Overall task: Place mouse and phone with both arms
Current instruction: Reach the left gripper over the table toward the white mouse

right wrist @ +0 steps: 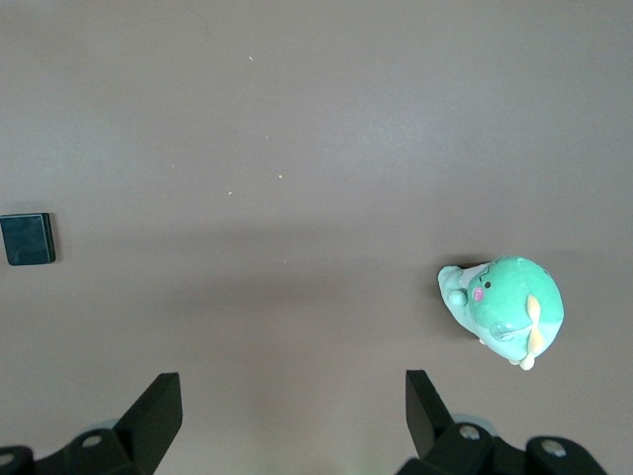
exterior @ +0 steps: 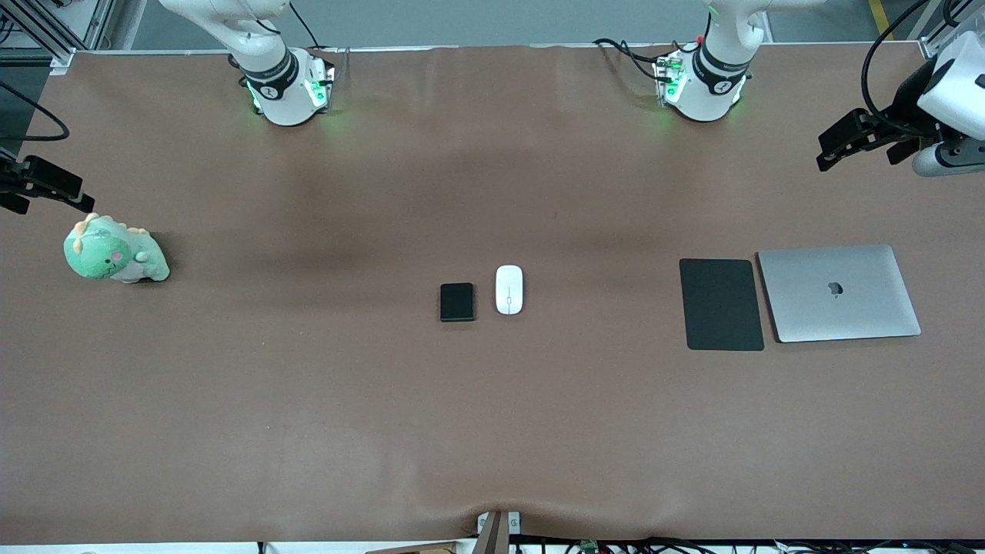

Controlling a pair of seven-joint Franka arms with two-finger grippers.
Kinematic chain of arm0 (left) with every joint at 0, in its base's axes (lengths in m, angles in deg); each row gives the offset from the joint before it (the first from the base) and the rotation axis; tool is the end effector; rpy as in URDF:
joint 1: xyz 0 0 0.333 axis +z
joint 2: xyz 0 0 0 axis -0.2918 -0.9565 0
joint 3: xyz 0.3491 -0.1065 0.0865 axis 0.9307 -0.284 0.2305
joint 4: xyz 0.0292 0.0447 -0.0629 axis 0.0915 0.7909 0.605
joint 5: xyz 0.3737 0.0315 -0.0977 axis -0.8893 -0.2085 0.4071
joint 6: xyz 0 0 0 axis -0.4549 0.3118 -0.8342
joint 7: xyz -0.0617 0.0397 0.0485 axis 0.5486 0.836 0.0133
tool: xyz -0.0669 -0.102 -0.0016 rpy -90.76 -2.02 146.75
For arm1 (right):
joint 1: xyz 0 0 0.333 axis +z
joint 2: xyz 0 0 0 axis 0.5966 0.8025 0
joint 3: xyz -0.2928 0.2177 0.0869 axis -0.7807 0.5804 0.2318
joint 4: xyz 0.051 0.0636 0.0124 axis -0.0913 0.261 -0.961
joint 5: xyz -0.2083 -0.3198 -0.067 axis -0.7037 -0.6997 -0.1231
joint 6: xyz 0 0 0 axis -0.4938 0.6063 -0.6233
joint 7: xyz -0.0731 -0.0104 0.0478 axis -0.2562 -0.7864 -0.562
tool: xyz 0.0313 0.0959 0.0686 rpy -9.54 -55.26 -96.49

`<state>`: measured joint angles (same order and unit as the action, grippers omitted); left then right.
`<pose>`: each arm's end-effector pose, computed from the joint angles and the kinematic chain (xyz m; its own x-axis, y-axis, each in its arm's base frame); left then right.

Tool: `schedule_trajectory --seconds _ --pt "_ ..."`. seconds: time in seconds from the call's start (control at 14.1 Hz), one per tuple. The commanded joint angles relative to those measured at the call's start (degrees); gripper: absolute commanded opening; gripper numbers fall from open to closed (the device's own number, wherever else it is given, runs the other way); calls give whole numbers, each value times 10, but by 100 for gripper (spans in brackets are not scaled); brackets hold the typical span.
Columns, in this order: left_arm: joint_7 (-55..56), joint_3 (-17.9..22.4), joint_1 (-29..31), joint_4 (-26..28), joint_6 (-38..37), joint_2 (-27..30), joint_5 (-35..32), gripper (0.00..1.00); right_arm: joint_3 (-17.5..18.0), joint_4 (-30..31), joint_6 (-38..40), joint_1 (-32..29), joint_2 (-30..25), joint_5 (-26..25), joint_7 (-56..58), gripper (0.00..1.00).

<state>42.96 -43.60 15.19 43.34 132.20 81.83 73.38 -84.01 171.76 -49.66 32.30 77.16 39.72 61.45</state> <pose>0.4983 -0.0653 0.6983 0.9959 0.0792 -0.0444 0.0791 -0.9969 -0.0028 0.5425 -0.0621 0.6716 0.9992 -0.0189 -0.0354 -0.0209 -0.9982 -0.0571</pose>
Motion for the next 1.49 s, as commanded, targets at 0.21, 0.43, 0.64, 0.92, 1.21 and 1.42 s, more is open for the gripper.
schedule_trajectory --seconds 0.21,0.43,0.64,0.92,1.21,1.42 --pt "0 0 -5 -21 -5 -9 -8 100 6 4 9 -13 -7 7 5 100" --pt "4 0 -3 -35 -5 -32 -7 100 6 4 9 -14 -7 7 5 100" --pt "8 -1 -9 -40 2 -53 2 100 6 3 15 -14 -7 6 4 100" --pt "11 -28 -19 -33 56 -104 1 100 6 2 23 -14 -5 5 -2 100" --pt "53 -44 -37 -7 131 -162 2 100 6 0 23 -15 0 6 -2 100" --pt "87 -45 -79 3 188 -204 1 100 6 0 22 -11 1 6 -2 100"
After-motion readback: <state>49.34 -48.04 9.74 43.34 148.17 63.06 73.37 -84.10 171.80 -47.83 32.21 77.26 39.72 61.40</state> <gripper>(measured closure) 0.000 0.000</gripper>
